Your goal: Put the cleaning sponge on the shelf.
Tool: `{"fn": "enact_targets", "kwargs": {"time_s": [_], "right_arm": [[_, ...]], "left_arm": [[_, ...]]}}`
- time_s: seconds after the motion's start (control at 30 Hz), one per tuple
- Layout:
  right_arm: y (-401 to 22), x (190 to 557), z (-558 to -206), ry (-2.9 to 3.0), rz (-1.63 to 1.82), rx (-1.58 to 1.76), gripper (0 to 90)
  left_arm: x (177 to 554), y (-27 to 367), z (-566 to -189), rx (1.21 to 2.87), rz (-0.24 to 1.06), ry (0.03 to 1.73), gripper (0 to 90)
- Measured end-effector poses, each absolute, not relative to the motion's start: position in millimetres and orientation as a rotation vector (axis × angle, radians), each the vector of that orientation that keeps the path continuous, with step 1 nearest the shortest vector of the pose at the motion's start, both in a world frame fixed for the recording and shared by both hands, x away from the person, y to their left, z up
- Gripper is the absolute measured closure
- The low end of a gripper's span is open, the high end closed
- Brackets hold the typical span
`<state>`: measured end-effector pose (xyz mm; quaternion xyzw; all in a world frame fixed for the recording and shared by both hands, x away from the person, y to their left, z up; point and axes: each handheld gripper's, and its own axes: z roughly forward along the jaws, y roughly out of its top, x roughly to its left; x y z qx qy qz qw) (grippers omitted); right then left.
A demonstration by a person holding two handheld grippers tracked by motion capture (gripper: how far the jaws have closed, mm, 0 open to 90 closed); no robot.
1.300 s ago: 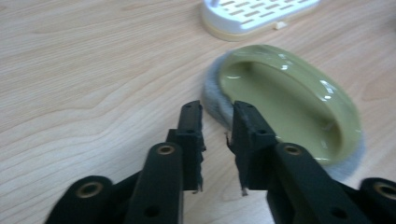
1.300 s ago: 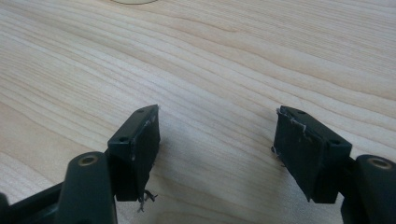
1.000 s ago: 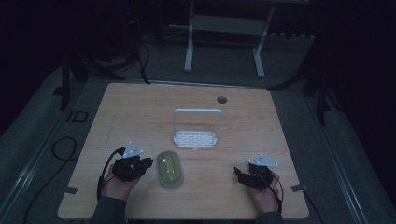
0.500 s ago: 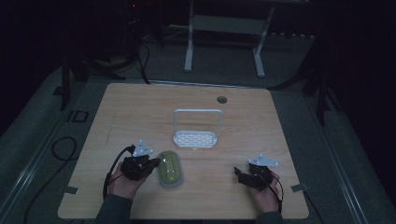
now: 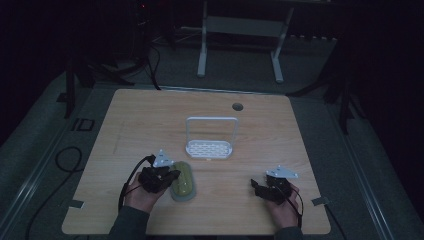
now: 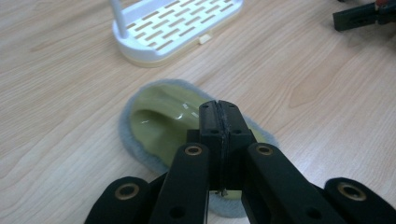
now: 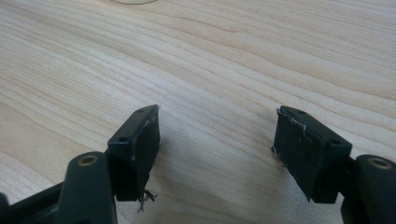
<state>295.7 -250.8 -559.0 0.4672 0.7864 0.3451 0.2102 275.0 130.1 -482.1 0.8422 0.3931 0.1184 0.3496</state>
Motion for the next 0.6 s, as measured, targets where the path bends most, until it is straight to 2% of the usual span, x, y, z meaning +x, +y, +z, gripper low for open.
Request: {"fn": "enact_targets", "kwargs": {"time_s": [0.6], "right_arm": [[-251, 296, -559, 2.187, 0.96, 1.299, 30.7]], "left_arm": [[281, 97, -493, 2.247, 0.239, 0.959, 89.8]]}}
